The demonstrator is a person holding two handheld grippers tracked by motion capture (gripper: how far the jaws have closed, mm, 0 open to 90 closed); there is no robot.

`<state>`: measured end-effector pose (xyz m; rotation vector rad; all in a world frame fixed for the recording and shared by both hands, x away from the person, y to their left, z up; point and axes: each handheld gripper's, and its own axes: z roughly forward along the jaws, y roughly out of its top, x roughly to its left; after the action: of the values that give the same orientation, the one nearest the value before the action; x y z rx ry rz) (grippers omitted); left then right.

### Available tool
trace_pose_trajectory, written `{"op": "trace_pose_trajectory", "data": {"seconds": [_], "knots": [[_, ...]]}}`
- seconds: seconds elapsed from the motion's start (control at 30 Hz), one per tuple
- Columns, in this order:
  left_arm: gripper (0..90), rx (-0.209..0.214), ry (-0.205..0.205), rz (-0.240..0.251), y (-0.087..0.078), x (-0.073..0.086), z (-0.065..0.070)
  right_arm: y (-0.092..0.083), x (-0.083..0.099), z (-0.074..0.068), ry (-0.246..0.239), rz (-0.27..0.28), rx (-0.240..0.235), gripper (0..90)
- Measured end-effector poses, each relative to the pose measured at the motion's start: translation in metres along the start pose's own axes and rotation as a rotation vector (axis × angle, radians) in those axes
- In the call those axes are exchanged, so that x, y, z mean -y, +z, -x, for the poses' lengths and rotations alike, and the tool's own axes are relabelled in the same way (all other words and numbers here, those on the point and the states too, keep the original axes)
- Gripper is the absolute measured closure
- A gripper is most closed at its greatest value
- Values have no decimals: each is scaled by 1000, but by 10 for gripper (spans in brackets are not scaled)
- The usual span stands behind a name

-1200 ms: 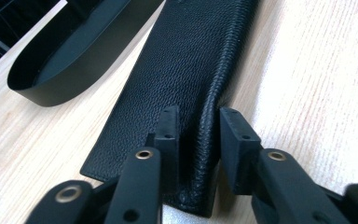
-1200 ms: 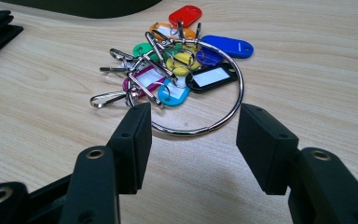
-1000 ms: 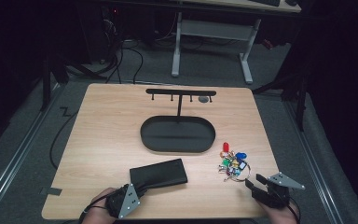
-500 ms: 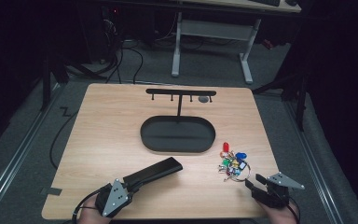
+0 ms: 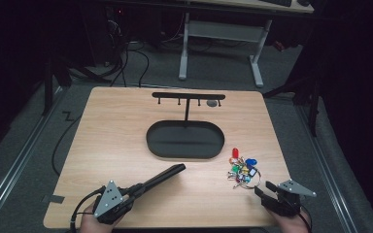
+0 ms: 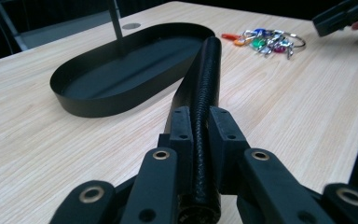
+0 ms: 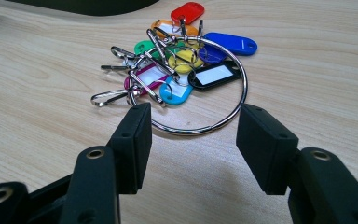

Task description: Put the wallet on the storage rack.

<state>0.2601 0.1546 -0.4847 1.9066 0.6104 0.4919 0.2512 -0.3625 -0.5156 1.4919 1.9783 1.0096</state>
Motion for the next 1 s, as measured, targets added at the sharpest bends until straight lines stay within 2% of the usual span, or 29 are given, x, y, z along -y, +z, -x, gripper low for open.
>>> {"op": "trace_pose_trajectory", "data": {"seconds": [0.1,0.23,0.37,0.47,0.7,0.83,1.0], "knots": [[808,1,-23,7,0,1,-3,0,0,0,-1,-1,-3,457],[806,4,-80,31,-1,4,-11,0,0,0,1,-2,-4,457],[804,-1,-112,44,-3,6,-16,1,0,0,-1,-2,-5,457],[804,-7,-121,48,-4,6,-18,1,0,-1,2,-5,-6,457],[798,-26,-110,54,-3,6,-21,1,1,0,-6,-3,-5,456],[795,-45,-132,66,-4,8,-26,0,1,0,-3,0,-3,456],[795,-54,-136,71,-4,9,-31,-1,-1,-2,1,8,0,456]]}}
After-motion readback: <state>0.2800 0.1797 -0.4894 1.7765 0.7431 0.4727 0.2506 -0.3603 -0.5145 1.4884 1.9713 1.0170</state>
